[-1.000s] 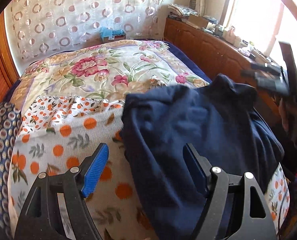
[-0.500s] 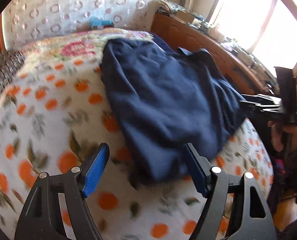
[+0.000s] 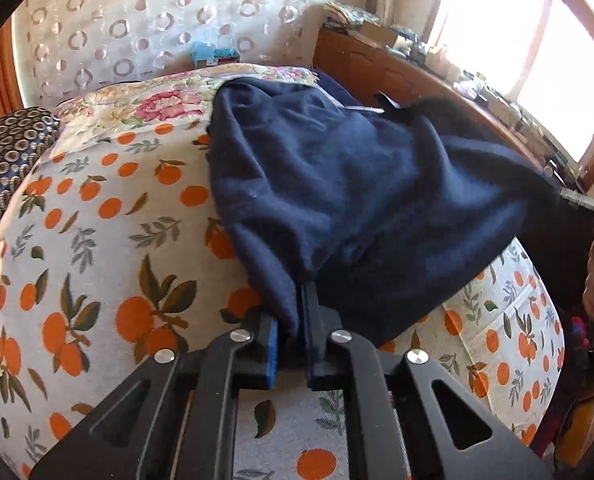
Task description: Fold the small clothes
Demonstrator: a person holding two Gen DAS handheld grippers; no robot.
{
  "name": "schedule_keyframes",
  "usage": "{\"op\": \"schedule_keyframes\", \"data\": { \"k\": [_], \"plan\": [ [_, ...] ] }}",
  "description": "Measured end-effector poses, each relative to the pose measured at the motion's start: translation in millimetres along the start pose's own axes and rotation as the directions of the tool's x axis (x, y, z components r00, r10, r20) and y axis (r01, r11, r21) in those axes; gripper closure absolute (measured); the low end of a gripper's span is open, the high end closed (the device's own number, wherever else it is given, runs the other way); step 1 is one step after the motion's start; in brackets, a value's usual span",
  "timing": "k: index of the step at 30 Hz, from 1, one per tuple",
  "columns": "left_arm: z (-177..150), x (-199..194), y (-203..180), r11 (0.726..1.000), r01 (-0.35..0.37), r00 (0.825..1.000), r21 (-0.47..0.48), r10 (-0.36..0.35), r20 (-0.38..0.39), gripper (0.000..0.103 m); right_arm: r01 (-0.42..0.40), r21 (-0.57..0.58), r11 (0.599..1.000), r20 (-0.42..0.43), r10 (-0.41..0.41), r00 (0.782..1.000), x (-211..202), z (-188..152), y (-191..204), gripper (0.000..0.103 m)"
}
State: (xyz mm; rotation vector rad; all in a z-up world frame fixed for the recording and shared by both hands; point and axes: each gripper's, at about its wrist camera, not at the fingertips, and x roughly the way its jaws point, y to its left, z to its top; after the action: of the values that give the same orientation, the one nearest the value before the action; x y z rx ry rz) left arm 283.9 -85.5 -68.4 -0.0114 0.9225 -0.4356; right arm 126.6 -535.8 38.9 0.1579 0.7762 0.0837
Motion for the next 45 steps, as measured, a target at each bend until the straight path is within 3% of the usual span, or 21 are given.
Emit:
{"op": "schedule_keyframes", "data": {
  "k": [2, 5, 10, 13, 22, 23, 25, 26, 31, 39, 45],
  "plan": [
    [-1, -13, 2, 1.000, 0.001, 1.000, 0.002, -0.001, 0.021, 0.095, 0.021, -0.018, 1.000, -0.033, -0.022, 0.999, 4, -10, 0, 0.090],
    [-5, -46, -5, 1.000, 0.000, 0.998, 0.021, -0.001, 0.063, 0.095, -0.011, -0.010, 1.000, -0.007, 0.011, 1.000, -16, -8, 0, 0.090],
    [-28, -83, -17, 0.999, 0.013, 0.998, 0.040, -0.015, 0.056, 0.095, -0.017, -0.042, 0.999, -0.023, 0.016, 1.000, -40, -35, 17, 0.090],
    [-38, -79, -24, 0.999, 0.000, 0.999, 0.050, -0.002, 0.046, 0.095, 0.000, -0.038, 0.999, -0.049, -0.002, 0.999, -36, -50, 16, 0.090],
    [-58, -62, -22, 1.000, -0.015, 1.000, 0.019, 0.015, 0.013, 0.094, 0.021, -0.026, 0.999, -0.034, -0.022, 0.999, -15, -34, 37, 0.090],
    [-60, -61, -21, 1.000, -0.015, 1.000, 0.019, 0.015, 0.008, 0.091, 0.022, -0.032, 0.999, -0.033, -0.023, 0.999, -10, -34, 40, 0.090],
    [-62, -61, -20, 1.000, -0.022, 1.000, 0.021, 0.021, 0.007, 0.074, 0.032, -0.045, 0.999, -0.035, -0.033, 0.999, -8, -35, 44, 0.090],
    [-62, -63, -19, 1.000, -0.020, 1.000, 0.019, 0.019, 0.015, 0.058, 0.037, -0.049, 0.998, -0.038, -0.039, 0.999, -5, -36, 44, 0.090],
    [-59, -73, -15, 1.000, 0.009, 0.999, 0.014, -0.010, 0.051, 0.042, 0.051, -0.023, 0.998, -0.083, -0.053, 0.995, 2, -52, 37, 0.090],
    [-43, -67, -35, 0.998, 0.029, 0.997, 0.055, -0.033, 0.067, 0.039, 0.033, 0.027, 0.999, -0.097, -0.030, 0.995, 8, -58, 30, 0.090],
    [-42, -43, -44, 0.997, 0.011, 0.999, 0.072, -0.014, 0.031, 0.039, 0.009, 0.012, 1.000, -0.086, -0.008, 0.996, 3, -56, 28, 0.090]
  ]
}}
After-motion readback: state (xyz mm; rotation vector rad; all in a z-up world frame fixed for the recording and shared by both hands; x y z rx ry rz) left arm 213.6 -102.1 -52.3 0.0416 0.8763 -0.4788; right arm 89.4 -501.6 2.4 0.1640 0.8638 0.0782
